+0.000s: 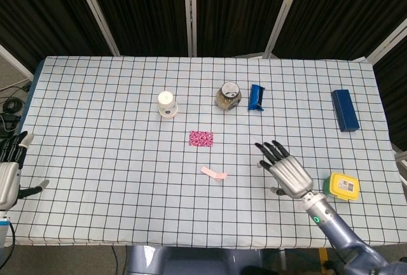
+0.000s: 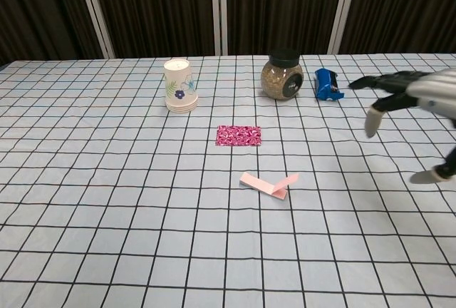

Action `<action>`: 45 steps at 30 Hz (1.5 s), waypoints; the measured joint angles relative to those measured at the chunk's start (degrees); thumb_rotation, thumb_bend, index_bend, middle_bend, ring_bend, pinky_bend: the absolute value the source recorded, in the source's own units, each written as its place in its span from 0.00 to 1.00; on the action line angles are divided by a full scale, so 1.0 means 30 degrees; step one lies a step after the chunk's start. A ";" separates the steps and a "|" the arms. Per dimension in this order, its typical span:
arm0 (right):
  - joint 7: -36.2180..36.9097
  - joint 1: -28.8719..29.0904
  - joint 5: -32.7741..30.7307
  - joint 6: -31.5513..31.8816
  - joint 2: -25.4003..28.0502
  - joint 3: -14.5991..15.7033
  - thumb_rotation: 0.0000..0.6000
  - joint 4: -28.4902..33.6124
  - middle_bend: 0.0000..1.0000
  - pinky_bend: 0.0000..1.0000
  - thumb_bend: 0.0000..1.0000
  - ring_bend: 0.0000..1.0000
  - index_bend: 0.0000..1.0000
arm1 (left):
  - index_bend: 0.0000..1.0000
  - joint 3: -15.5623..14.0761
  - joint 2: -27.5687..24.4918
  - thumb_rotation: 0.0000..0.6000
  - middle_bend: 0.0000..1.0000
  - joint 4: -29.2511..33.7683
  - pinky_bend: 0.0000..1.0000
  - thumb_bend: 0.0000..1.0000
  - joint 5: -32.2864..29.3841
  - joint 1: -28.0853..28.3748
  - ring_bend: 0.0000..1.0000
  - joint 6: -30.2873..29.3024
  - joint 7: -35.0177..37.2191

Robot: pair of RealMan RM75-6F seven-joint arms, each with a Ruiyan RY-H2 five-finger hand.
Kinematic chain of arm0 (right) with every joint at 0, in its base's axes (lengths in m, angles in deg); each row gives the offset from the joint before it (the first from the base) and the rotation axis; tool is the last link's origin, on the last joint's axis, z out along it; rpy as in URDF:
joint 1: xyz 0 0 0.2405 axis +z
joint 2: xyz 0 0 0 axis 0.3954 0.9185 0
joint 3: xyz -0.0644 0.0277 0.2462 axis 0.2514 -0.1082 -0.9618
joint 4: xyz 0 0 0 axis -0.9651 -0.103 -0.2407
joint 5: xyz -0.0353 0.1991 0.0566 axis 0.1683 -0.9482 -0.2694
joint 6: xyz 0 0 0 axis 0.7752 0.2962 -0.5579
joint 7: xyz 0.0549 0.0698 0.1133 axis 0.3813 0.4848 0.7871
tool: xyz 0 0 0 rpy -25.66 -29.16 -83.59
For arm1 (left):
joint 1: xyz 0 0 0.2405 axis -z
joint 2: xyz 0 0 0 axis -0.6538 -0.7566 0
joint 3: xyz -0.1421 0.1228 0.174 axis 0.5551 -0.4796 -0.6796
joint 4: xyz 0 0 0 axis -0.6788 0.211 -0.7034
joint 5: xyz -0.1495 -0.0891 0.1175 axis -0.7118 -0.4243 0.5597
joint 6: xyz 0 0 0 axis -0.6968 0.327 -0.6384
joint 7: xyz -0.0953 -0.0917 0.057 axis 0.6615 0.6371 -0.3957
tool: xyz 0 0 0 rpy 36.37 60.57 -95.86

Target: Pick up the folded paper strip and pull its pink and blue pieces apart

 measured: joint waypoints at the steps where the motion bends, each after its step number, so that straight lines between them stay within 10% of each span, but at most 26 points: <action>1: -0.0165 0.0412 -0.0143 -0.0469 -0.0305 -0.0136 1.00 -0.0075 0.00 0.00 0.13 0.00 0.46 | 0.00 0.0016 0.0037 1.00 0.00 -0.0029 0.00 0.00 -0.0029 0.0020 0.00 0.0056 -0.0037; 45: 0.0388 0.2772 0.0664 -0.0907 -0.6790 0.0159 1.00 -0.6759 0.00 0.00 0.31 0.00 0.55 | 0.00 0.0445 0.0188 1.00 0.00 -0.0422 0.00 0.00 -0.0716 0.0132 0.00 0.0992 -0.0153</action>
